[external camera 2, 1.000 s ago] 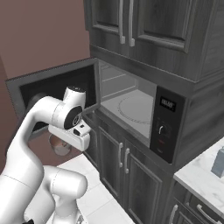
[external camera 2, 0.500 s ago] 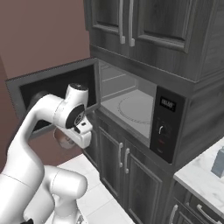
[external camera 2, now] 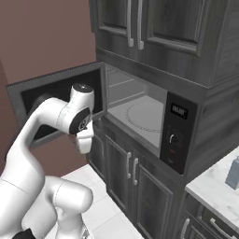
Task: Place the microwavable item in the microwave. Then, close the microwave door and press the start button.
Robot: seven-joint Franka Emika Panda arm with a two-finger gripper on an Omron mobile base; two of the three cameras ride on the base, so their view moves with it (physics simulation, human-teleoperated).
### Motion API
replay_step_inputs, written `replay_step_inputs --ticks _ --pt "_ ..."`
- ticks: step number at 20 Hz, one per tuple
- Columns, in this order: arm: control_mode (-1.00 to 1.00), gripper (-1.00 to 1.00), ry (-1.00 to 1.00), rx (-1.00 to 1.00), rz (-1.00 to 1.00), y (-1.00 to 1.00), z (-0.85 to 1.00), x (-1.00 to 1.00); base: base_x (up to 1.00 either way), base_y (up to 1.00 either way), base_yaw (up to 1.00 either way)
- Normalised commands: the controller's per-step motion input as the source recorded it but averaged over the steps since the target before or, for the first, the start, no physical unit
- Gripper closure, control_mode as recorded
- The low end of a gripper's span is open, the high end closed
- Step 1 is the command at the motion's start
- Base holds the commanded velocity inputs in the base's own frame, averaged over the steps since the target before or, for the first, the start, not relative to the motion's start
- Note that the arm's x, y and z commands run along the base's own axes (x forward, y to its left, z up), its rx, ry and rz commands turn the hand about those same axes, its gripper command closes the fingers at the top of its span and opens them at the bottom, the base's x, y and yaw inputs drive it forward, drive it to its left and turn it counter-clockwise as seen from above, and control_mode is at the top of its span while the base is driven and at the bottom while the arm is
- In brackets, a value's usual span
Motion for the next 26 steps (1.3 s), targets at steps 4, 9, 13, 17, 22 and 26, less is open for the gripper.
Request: replay_step_inputs --ticks 4,9,13,17,22,26 --pt "-1.0 1.0 -0.01 0.0 -0.27 -0.48 0.12 0.44 0.0 0.0 0.0" --pt "-1.0 1.0 -0.02 0.0 -0.19 -0.36 0.15 0.48 0.0 0.0 0.0" --pt "-1.0 1.0 0.0 0.0 -0.18 -0.16 0.01 0.52 0.0 0.0 0.0" --pt "-1.0 1.0 -0.01 0.0 -0.09 -0.03 0.0 0.64 0.0 0.0 0.0" --pt "-1.0 1.0 0.0 0.01 0.0 -0.15 0.0 0.48 0.0 0.0 0.0" --pt "-1.0 1.0 0.0 0.0 0.0 -0.14 0.0 0.39 0.0 0.0 0.0"
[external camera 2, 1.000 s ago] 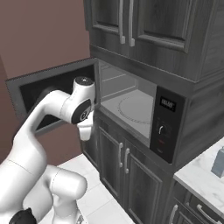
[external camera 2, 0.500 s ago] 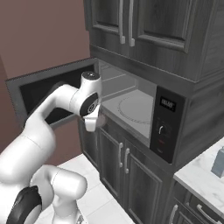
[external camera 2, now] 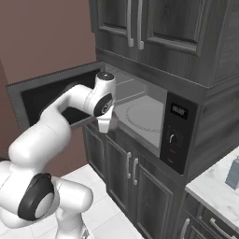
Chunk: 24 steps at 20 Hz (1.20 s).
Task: Place the microwavable item in the microwave. Then, close the microwave door and press the start button.
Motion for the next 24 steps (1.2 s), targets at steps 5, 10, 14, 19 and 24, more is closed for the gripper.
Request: replay_step_inputs --ticks 5,10,14,19,24 --pt "-1.0 1.0 0.0 0.0 0.0 -0.2 0.0 0.39 0.0 0.0 0.0" --pt "-1.0 1.0 -0.03 -0.02 0.0 -0.08 -0.31 0.11 0.0 0.0 0.0" --pt "-1.0 1.0 -0.11 -0.11 0.0 -0.06 -0.1 0.0 0.0 0.0 0.0" --pt "-1.0 1.0 -0.06 0.0 -0.02 -0.17 -0.09 0.06 0.0 0.0 0.0" --pt "-1.0 1.0 -0.08 0.0 -0.03 -0.04 0.0 0.14 0.0 0.0 0.0"
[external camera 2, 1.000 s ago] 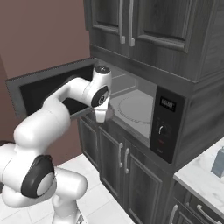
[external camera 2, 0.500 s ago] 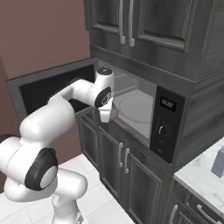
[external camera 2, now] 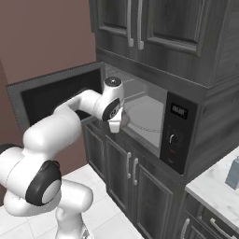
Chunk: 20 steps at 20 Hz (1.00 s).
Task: Place the microwavable item in the microwave. Then, close the microwave door and press the start button.
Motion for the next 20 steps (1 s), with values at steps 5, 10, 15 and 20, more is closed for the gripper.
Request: replay_step_inputs --ticks 5,10,15,20 --pt "-1.0 1.0 -0.15 0.0 -0.02 -0.01 0.0 0.17 0.0 0.0 0.0" --pt "-1.0 1.0 -0.14 0.01 -0.03 -0.03 0.0 0.22 0.0 0.0 0.0" --pt "-1.0 1.0 -0.01 0.08 -0.03 -0.12 0.0 0.22 0.0 0.0 0.0" --pt "-1.0 1.0 0.0 0.13 -0.03 -0.21 0.0 0.23 0.0 0.0 0.0"
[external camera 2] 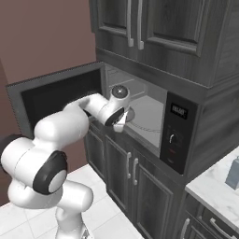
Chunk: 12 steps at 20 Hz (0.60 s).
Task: Place the microwavable item in the microwave. Then, close the microwave door and press the start button.
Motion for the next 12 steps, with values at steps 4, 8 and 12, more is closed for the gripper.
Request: replay_step_inputs --ticks 4,8,12 --pt "-1.0 1.0 0.02 0.15 0.0 -0.22 0.0 0.2 0.0 0.0 0.0" --pt "-1.0 1.0 0.02 0.09 0.0 -0.05 0.0 0.23 0.0 0.0 0.0" --pt "-1.0 1.0 0.01 0.02 -0.04 0.0 0.0 0.33 0.0 0.0 0.0"
